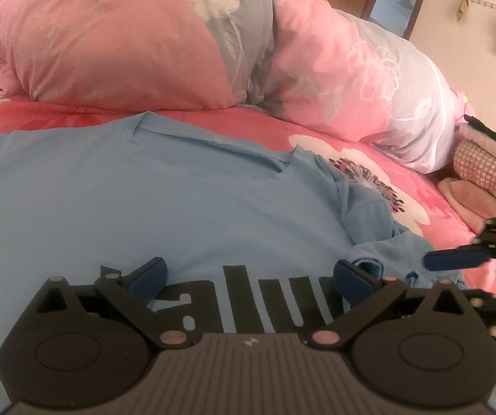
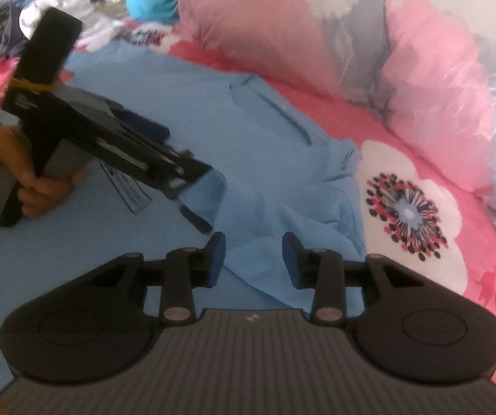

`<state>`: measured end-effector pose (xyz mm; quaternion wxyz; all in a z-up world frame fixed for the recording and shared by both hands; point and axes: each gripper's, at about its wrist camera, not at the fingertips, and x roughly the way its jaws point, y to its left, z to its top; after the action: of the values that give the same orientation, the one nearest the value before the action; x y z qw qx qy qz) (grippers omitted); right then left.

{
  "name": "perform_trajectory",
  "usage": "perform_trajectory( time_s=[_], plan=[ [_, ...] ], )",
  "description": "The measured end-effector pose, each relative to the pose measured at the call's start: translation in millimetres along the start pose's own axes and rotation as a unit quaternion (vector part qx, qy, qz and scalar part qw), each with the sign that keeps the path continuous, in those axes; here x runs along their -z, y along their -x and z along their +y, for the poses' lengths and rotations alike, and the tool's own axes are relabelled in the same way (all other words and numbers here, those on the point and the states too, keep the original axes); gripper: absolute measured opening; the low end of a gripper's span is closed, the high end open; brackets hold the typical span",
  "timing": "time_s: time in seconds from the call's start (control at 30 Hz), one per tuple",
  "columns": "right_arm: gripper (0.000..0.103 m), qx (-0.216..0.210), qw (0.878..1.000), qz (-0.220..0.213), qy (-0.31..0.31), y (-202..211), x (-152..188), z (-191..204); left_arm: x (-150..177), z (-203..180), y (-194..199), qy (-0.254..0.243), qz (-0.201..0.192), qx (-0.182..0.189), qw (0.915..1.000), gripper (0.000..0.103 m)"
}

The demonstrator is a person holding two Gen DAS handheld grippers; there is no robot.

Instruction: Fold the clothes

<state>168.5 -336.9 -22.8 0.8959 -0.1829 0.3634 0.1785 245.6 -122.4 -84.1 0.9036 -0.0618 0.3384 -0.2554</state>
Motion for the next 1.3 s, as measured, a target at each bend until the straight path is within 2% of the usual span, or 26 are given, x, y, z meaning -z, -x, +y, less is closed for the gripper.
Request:
perform_trajectory(
  time_s=[0.17, 0.2, 0.27, 0.33, 0.37, 0.47, 0.6, 0.73, 0.9, 1.07, 1.2, 1.3],
  plan=[
    [0.032, -0.019, 1.000, 0.000, -0.009, 4.6, 7.1, -2.2, 0.3, 0.9, 0.1, 0.001, -0.002, 0.002, 1.0000, 0.103],
    [0.029, -0.023, 1.000, 0.000, -0.011, 5.6, 8.5, -2.7, 0.3, 1.0, 0.0, 0.001, -0.002, 0.002, 1.0000, 0.103],
    [0.014, -0.031, 0.999, 0.000, -0.015, 7.4, 11.4, -3.6, 0.3, 1.2, 0.0, 0.001, -0.002, 0.002, 1.0000, 0.103],
    [0.006, -0.039, 0.999, 0.001, -0.018, 9.3, 14.2, -4.5, 0.3, 1.3, -0.2, 0.001, -0.002, 0.002, 1.0000, 0.103],
    [0.006, -0.042, 0.999, 0.001, -0.020, 10.2, 15.6, -4.9, 0.2, 1.3, -0.2, 0.001, -0.002, 0.002, 1.0000, 0.103],
    [0.006, -0.053, 0.998, 0.000, -0.026, 13.7, 20.2, -5.8, 0.1, 1.1, -0.3, 0.000, -0.002, 0.002, 1.0000, 0.103],
    [0.006, -0.023, 0.998, -0.017, -0.059, 44.5, 46.4, 9.7, -0.2, 0.4, -0.3, -0.002, -0.002, 0.000, 1.0000, 0.103],
    [0.007, -0.007, 0.994, -0.016, -0.109, 55.5, 72.4, 15.0, -0.5, 2.3, 0.2, 0.000, -0.003, 0.003, 1.0000, 0.103],
    [0.009, 0.007, 0.994, -0.005, -0.113, 68.2, 82.3, 22.6, 0.0, 4.4, 0.8, 0.006, -0.005, 0.009, 0.9999, 0.103],
    [0.009, 0.024, 0.992, -0.023, -0.120, 78.9, 77.0, 28.8, 0.3, 12.1, 2.7, 0.028, -0.013, 0.027, 0.9992, 0.103],
    [0.011, 0.020, 0.996, -0.053, -0.072, 77.3, 52.6, 45.9, 0.6, 18.2, 4.4, 0.047, -0.020, 0.040, 0.9979, 0.103],
    [0.019, 0.007, 0.998, -0.063, -0.031, 59.0, 30.7, 58.9, 0.6, 20.7, 4.9, 0.054, -0.023, 0.045, 0.9972, 0.103]
  ],
)
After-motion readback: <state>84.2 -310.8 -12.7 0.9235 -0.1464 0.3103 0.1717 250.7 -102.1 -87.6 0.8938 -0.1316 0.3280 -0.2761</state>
